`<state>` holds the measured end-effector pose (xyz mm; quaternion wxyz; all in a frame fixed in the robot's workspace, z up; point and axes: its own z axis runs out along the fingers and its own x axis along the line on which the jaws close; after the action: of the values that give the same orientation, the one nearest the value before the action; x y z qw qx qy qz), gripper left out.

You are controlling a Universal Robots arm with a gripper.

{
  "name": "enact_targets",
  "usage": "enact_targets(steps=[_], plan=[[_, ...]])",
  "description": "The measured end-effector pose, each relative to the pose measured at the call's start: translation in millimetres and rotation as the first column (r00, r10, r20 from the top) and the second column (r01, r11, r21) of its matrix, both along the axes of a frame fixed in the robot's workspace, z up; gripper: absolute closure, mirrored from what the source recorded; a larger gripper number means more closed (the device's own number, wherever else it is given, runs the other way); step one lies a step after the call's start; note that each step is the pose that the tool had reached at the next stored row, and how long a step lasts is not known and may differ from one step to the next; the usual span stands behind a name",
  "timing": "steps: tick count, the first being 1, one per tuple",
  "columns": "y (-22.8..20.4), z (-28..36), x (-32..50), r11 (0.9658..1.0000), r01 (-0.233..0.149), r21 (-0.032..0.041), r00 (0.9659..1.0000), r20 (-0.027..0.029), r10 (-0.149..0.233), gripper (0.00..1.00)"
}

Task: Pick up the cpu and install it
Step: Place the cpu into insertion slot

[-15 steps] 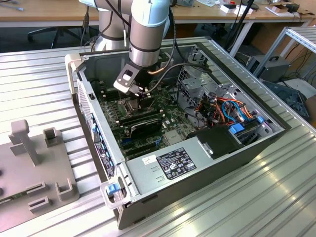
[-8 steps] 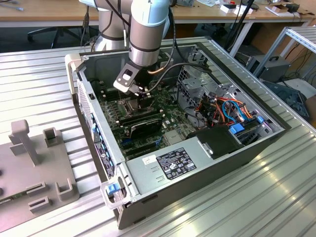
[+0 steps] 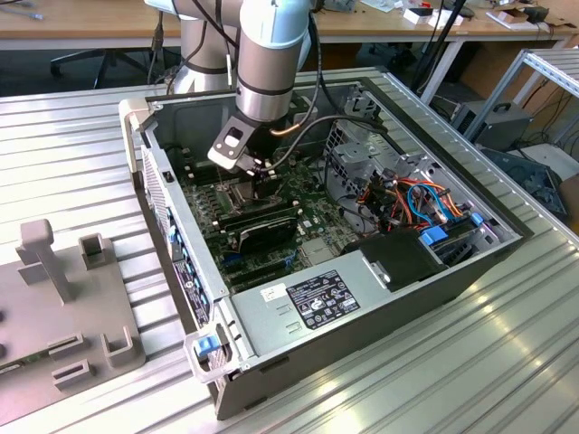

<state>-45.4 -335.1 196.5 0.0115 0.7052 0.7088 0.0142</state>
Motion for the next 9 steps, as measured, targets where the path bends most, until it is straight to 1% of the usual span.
enact_targets(steps=[9], plan=[[0.0,-0.5,1.7,1.0000,0.000,0.0001,1.0000,0.0002,0.000,0.45]])
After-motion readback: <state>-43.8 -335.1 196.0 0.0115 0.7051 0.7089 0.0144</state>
